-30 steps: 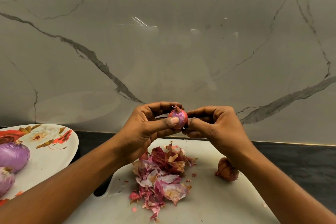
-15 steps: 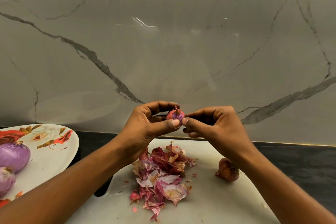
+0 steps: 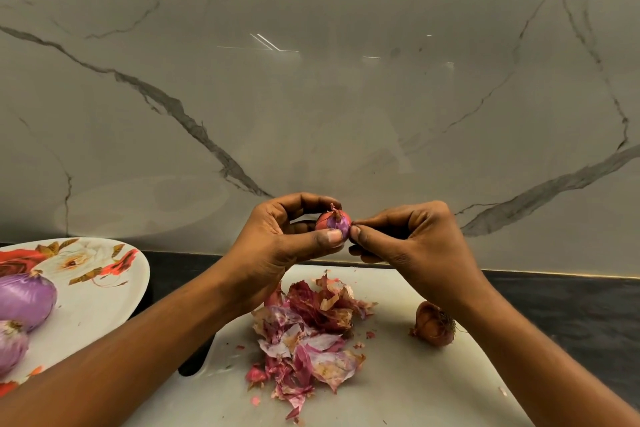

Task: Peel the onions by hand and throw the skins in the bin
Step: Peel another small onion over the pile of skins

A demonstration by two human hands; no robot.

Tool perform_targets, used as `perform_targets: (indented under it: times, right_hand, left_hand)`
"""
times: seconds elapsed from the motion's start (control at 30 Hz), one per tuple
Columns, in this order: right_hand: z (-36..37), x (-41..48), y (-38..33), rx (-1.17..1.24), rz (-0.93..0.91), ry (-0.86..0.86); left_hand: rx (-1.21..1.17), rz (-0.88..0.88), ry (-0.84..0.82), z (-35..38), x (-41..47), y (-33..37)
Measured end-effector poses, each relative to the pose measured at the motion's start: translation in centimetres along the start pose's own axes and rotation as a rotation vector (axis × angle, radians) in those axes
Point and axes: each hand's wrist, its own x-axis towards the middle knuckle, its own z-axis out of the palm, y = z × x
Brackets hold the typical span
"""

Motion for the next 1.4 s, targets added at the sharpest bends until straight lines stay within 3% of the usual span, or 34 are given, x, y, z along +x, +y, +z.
perform_targets:
  times: [0.37, 1.07, 1.4]
  right_hand:
    - [1.3, -0.7, 0.1, -0.319, -0.162, 0.124]
    - [0.6, -0.3, 0.0, -0.377, -0.076, 0.127]
    - [-0.1, 0.3, -0.4, 0.064, 0.207, 0.076]
  left_hand:
    - [0.139, 0.063, 0.051, 0.6, -0.1, -0.9]
    - [-0.35, -0.058, -0.072, 0.2, 0.4, -0.3]
    - [-0.146, -0.036, -0.098, 0.0, 0.4, -0.8]
